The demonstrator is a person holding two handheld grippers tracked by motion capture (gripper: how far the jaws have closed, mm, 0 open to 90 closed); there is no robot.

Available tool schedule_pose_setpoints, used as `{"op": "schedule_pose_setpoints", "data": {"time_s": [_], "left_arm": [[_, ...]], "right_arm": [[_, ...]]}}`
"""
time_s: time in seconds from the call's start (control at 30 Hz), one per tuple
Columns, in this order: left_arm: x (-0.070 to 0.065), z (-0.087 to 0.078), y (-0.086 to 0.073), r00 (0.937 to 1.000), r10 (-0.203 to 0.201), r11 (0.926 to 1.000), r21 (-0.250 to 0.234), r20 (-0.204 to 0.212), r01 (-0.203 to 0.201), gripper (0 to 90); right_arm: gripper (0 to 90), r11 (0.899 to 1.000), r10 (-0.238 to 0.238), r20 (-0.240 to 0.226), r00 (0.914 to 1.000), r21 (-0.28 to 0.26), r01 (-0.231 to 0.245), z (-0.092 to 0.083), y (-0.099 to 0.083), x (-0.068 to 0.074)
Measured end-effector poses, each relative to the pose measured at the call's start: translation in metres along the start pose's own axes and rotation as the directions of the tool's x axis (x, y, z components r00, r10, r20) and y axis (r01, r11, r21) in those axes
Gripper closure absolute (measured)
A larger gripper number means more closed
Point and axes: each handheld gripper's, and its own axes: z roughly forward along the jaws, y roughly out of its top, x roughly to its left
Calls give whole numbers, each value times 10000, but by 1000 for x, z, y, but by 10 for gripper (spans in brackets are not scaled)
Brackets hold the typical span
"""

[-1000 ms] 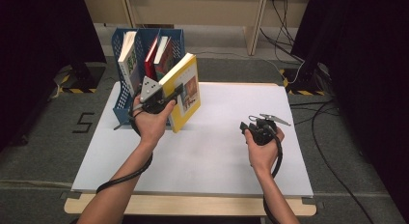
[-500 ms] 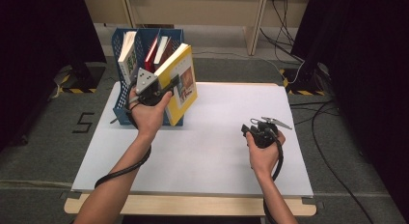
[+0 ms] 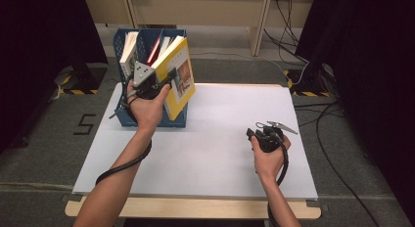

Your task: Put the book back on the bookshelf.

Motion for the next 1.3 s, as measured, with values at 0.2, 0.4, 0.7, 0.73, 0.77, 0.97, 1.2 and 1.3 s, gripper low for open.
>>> {"op": "schedule_pose_setpoints", "data": {"time_s": [0.2, 0.4, 0.7, 0.73, 0.77, 0.97, 1.2, 1.3], "left_arm": [[6, 5, 5, 9993, 66, 9999, -83, -357, -69, 747], [15, 12, 6, 9973, 6, 10000, -47, -729, -9, 747], [21, 22, 6, 9927, 54, 10000, 86, -1204, -44, 747], [21, 23, 6, 9923, 59, 9999, 98, -1236, -47, 747], [21, 24, 6, 9917, 67, 9999, 106, -1284, -54, 747], [23, 30, 4, 9894, 90, 9998, 215, -1447, -59, 747], [25, 37, 1, 9873, 90, 9994, 332, -1586, -38, 746], [25, 41, 0, 9861, 113, 9993, 378, -1660, -51, 747]], "right_arm": [[601, 9998, 187, 22, 9998, 71, -187, -1, -1, -1], [601, 9999, 111, 62, 9999, 65, -112, -1, -3, -4], [601, 9997, 243, 86, 9997, 99, -244, -1, -4, -6], [601, 9998, 192, 86, 9998, 92, -193, -1, -4, -7], [601, 9999, 140, 102, 9998, 73, -141, -1, -4, -8], [601, 9998, 163, 135, 9998, 87, -164, -1, -5, -9], [601, 9998, 167, 166, 9997, 126, -169, -2, -6, -12], [601, 9994, 294, 152, 9995, 153, -297, -3, -6, -12]]}}
